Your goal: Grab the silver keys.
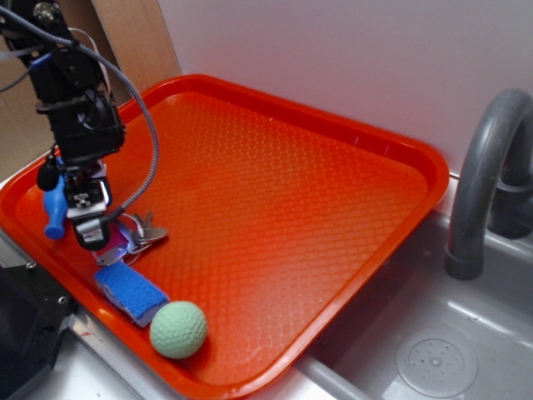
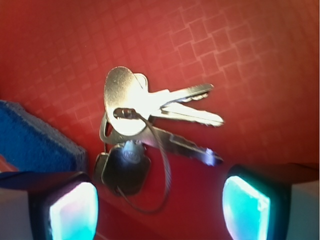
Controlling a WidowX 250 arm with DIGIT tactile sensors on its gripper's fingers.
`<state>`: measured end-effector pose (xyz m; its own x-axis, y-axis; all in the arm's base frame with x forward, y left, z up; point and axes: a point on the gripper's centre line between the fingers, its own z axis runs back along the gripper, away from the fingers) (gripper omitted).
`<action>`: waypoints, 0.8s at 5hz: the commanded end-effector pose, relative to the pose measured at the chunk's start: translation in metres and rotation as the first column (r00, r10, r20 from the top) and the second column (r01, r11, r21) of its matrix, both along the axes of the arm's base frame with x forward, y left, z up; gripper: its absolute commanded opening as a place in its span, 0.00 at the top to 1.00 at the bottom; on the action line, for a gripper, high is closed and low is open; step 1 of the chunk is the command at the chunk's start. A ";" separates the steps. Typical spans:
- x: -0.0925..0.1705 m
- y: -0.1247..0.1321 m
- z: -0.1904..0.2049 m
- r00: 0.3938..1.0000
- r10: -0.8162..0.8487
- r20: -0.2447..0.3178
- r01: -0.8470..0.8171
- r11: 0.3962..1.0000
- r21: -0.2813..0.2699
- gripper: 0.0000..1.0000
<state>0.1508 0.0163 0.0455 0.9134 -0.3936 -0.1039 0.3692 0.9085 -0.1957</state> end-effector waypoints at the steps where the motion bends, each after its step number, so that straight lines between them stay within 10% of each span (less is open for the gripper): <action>1: 0.005 -0.022 -0.011 0.998 -0.055 0.023 0.058 0.986 -0.156 0.00; 3: 0.004 -0.039 -0.015 0.992 -0.120 -0.024 0.115 0.980 -0.162 0.00; 4: 0.005 -0.040 -0.015 0.993 -0.119 -0.025 0.114 0.983 -0.142 1.00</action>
